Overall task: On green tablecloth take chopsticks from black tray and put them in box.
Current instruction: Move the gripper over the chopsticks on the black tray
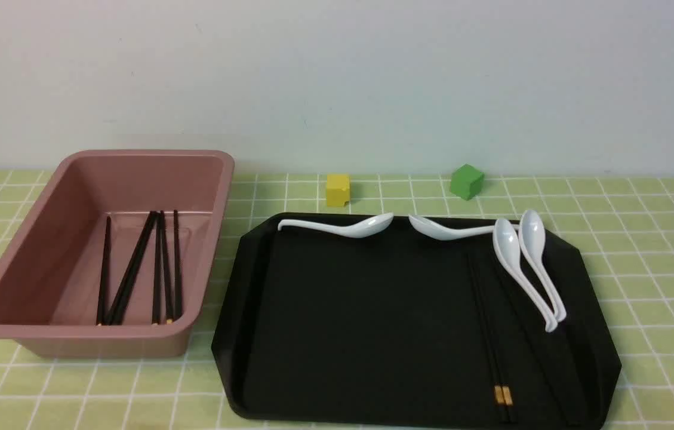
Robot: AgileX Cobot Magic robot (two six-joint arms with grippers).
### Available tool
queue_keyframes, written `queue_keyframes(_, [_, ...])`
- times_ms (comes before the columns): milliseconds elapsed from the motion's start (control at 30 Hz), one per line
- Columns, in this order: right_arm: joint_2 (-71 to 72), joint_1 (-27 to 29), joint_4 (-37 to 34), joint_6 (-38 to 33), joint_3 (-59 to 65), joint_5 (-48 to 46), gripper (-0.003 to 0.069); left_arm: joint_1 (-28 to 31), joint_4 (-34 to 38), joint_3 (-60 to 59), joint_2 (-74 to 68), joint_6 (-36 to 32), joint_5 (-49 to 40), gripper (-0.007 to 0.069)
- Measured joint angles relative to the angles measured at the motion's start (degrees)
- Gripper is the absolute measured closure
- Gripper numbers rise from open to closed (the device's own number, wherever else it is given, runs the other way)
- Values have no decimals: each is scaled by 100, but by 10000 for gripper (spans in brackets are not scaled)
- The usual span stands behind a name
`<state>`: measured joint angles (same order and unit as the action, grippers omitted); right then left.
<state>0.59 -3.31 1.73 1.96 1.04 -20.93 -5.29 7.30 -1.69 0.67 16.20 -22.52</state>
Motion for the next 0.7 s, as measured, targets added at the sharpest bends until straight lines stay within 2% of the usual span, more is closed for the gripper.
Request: queue_keyframes(700, [0, 0, 0, -13, 0, 0, 419, 0, 0, 0, 0, 0, 0, 546])
